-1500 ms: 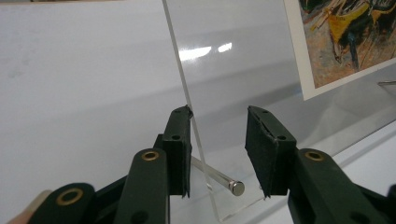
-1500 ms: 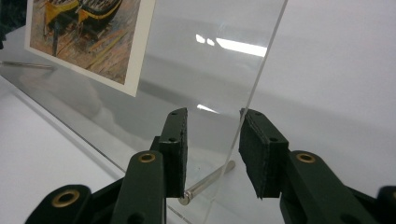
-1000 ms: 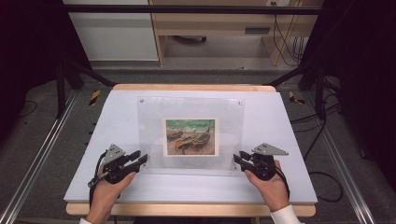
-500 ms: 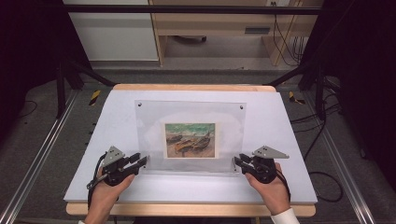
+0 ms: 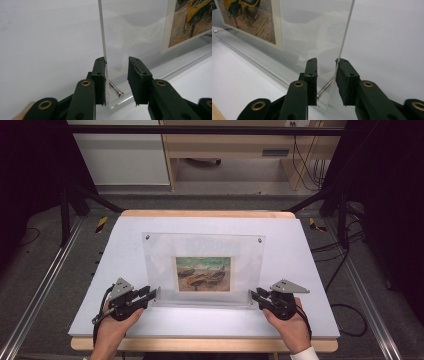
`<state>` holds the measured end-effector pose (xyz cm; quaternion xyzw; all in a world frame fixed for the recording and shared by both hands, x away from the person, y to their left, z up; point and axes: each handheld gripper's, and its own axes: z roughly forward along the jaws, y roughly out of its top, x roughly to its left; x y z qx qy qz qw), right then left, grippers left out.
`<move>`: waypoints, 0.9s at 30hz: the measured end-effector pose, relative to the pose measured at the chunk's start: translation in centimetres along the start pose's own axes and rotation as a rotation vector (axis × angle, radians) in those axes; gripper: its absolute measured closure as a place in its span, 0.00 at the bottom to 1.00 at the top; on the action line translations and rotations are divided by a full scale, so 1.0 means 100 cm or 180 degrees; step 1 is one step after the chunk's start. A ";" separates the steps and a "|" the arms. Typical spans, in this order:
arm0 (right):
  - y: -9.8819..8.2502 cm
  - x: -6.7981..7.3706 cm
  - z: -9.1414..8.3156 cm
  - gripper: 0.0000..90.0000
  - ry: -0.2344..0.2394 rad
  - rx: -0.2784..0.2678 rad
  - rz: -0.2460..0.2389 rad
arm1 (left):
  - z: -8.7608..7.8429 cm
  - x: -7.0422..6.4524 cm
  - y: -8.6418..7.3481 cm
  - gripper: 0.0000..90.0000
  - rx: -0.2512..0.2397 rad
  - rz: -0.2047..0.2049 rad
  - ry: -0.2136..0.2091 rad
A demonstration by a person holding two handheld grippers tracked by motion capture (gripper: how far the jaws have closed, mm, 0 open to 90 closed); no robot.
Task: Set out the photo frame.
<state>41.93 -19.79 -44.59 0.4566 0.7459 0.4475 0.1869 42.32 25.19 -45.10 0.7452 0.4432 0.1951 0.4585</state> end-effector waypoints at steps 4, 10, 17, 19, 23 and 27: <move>-0.002 0.000 -0.001 0.79 0.0014 0.0007 -0.0003 | -0.001 -0.001 -0.001 0.77 0.0032 -0.0018 0.0016; -0.004 0.001 -0.002 0.80 0.0018 0.0033 -0.0008 | -0.002 -0.002 -0.002 0.78 0.0061 -0.0028 0.0035; -0.007 0.003 -0.004 0.80 0.0037 0.0079 -0.0012 | -0.004 -0.005 -0.004 0.79 0.0126 0.0026 0.0060; -0.007 0.003 -0.004 0.80 0.0036 0.0072 -0.0030 | -0.004 -0.005 -0.004 0.79 0.0123 0.0029 0.0060; -0.008 0.003 -0.004 0.79 0.0047 0.0080 -0.0043 | -0.004 -0.006 -0.004 0.79 0.0129 0.0043 0.0065; -0.008 0.003 -0.004 0.79 0.0043 0.0088 -0.0031 | -0.005 -0.006 -0.004 0.79 0.0124 0.0049 0.0062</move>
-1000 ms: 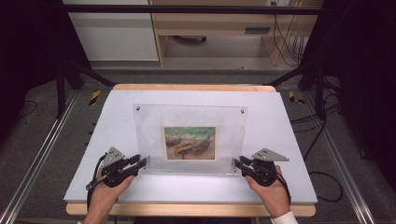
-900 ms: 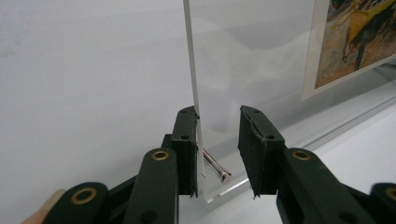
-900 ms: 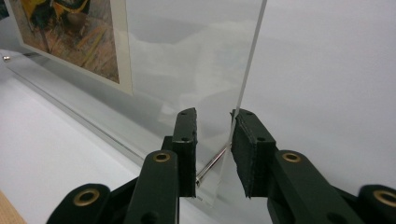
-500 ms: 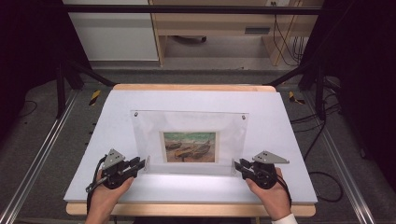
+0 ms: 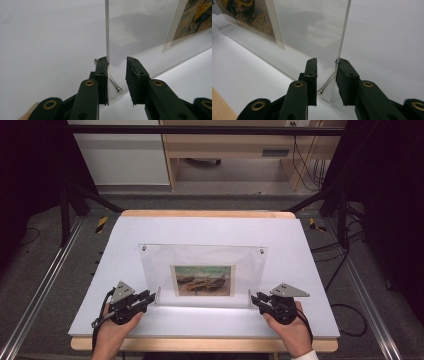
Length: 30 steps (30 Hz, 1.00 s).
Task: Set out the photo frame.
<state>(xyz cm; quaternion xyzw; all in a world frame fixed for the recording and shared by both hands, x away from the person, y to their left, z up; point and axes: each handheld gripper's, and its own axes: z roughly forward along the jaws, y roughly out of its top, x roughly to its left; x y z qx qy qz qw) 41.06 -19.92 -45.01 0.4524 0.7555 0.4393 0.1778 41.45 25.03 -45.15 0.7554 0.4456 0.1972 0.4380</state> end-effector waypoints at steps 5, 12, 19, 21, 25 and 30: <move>0.000 0.000 0.000 0.79 -0.0003 -0.0005 0.0001 | -0.001 -0.001 0.000 0.79 -0.0001 0.0007 -0.0004; -0.001 0.001 0.000 0.78 0.0002 0.0017 -0.0011 | -0.002 -0.001 -0.001 0.79 0.0016 0.0030 -0.0021; -0.002 0.000 0.000 0.78 0.0021 0.0008 -0.0030 | -0.003 0.000 -0.002 0.80 0.0018 0.0035 -0.0048; -0.002 0.000 0.000 0.78 0.0025 0.0021 -0.0027 | -0.003 0.000 -0.002 0.79 0.0021 0.0028 -0.0054; -0.003 -0.001 -0.001 0.78 0.0039 0.0013 -0.0004 | -0.003 0.000 -0.002 0.75 0.0015 -0.0013 -0.0104; -0.004 0.002 -0.002 0.61 0.0029 0.0024 0.0000 | -0.009 -0.005 -0.001 0.61 -0.0058 0.0080 -0.0058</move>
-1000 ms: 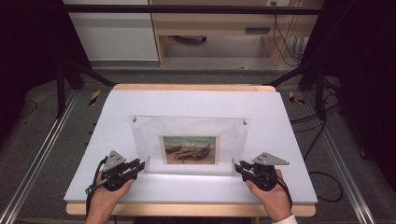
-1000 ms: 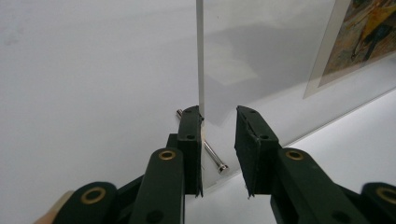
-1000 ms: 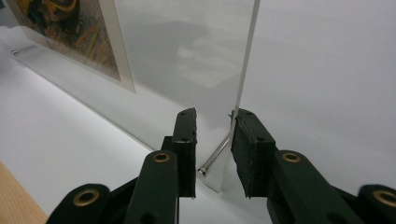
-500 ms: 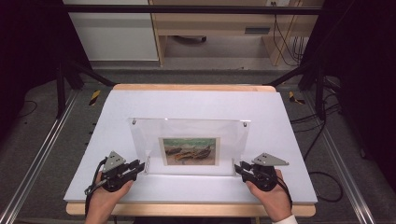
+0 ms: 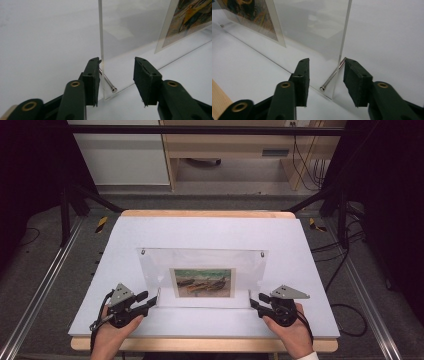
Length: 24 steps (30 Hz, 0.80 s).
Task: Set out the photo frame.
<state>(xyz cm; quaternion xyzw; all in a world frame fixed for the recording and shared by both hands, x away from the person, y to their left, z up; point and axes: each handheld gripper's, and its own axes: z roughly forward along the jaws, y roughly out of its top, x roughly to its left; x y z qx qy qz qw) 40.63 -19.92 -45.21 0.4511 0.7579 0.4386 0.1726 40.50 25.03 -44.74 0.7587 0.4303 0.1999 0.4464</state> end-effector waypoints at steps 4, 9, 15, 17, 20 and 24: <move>0.000 -0.001 -0.006 0.47 -0.0176 0.0043 -0.0141 | -0.004 0.000 0.000 0.49 -0.0021 0.0103 0.0091; -0.003 -0.007 -0.013 0.41 -0.0324 0.0076 -0.0189 | -0.010 0.006 0.001 0.44 -0.0100 0.0062 0.0155; -0.007 -0.018 -0.021 0.37 -0.0476 0.0052 -0.0166 | -0.016 0.017 0.000 0.40 -0.0151 0.0015 0.0279; -0.007 -0.021 -0.022 0.36 -0.0554 0.0053 -0.0149 | -0.018 0.020 0.000 0.39 -0.0151 0.0019 0.0334; -0.008 -0.026 -0.022 0.34 -0.0661 0.0037 -0.0167 | -0.019 0.024 0.000 0.37 -0.0170 0.0001 0.0390; -0.008 -0.031 -0.021 0.31 -0.0732 0.0023 -0.0148 | -0.021 0.029 0.000 0.35 -0.0207 0.0015 0.0501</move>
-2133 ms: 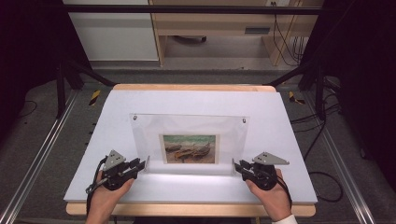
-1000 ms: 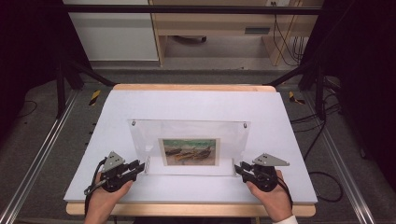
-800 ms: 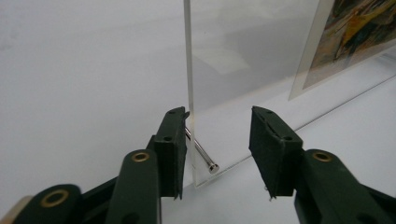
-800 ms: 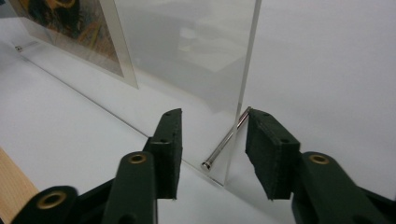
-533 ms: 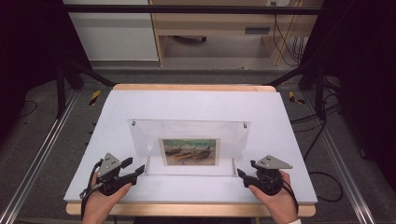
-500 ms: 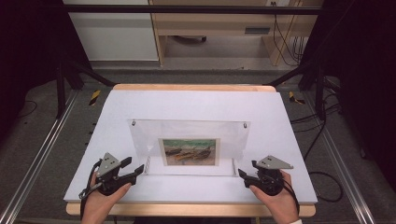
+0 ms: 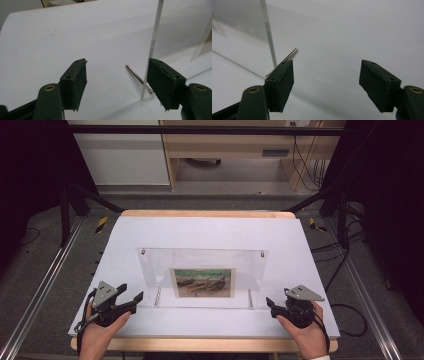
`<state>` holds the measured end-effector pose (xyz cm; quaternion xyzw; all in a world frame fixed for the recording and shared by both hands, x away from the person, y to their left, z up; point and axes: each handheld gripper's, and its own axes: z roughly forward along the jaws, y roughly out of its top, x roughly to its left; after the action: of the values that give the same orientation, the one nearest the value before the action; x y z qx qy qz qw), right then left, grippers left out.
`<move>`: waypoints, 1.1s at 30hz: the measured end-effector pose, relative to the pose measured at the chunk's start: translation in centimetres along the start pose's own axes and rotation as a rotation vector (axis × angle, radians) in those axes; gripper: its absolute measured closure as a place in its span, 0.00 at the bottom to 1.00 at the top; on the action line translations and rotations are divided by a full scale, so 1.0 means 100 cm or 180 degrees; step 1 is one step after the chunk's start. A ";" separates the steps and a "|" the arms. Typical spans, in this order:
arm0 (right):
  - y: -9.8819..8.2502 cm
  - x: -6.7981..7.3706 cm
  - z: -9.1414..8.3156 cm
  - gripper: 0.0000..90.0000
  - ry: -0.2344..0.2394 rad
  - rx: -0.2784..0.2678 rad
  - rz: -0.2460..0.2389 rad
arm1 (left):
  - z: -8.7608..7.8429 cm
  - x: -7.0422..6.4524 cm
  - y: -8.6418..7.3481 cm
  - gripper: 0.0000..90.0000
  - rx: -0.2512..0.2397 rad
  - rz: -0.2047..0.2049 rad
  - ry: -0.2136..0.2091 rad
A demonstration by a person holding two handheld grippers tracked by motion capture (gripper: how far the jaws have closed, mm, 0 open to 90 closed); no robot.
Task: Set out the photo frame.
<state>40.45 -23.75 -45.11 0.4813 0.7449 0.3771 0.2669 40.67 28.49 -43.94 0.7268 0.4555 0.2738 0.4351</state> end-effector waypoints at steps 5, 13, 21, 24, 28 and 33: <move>0.000 -0.006 0.001 0.28 -0.0104 -0.0032 0.0042 | 0.000 0.007 0.000 0.31 -0.0016 -0.0006 0.0087; 0.000 -0.019 0.004 0.23 -0.0289 -0.0065 0.0145 | 0.002 0.018 -0.001 0.24 0.0003 0.0042 0.0258; 0.001 -0.031 0.014 0.21 -0.0459 -0.0059 0.0206 | 0.005 0.033 -0.004 0.18 0.0050 -0.0036 0.0426; 0.002 -0.034 0.019 0.21 -0.0501 -0.0068 0.0204 | 0.007 0.037 -0.006 0.17 0.0069 -0.0058 0.0462; 0.004 -0.037 0.025 0.19 -0.0531 -0.0019 0.0216 | 0.011 0.041 -0.007 0.15 0.0130 -0.0040 0.0510; 0.005 -0.039 0.032 0.16 -0.0515 0.0019 0.0250 | 0.015 0.046 -0.009 0.13 0.0205 -0.0056 0.0537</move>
<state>44.64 -26.21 -46.38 0.5399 0.7026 0.3449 0.3097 43.53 32.22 -45.41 0.7107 0.5055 0.3153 0.3740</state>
